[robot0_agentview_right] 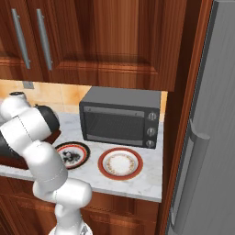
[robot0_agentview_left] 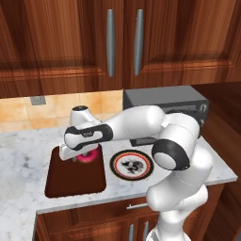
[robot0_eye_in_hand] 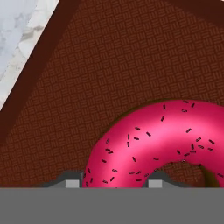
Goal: Move the dessert items from the plates to the tray.
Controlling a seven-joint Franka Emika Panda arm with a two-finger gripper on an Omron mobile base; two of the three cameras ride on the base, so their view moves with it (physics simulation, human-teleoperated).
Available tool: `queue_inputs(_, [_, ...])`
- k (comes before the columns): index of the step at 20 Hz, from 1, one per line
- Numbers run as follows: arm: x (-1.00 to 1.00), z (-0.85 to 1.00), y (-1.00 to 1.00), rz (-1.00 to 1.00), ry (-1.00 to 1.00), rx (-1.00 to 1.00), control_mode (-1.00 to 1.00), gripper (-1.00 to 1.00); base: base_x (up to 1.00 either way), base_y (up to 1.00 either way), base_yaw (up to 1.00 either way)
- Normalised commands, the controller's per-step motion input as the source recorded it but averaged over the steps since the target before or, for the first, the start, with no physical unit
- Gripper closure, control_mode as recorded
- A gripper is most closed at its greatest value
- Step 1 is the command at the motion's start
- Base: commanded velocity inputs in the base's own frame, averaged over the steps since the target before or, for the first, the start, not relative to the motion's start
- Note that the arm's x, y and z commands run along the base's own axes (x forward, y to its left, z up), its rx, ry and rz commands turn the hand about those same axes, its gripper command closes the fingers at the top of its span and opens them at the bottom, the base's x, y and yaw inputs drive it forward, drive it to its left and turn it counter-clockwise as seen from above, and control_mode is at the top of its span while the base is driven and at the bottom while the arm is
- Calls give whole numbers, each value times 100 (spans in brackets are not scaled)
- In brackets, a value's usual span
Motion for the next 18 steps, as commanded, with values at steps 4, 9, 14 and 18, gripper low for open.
queue_inputs(4, [23,-1,8,0,0,0,-100,100,0,0,0])
queue_inputs(9, [28,-3,2,0,0,-1,-100,100,0,0,0])
queue_inputs(14, [17,-8,1,0,0,-1,-100,100,0,0,0])
queue_inputs(18, [15,-32,3,0,0,-3,-100,100,0,0,0])
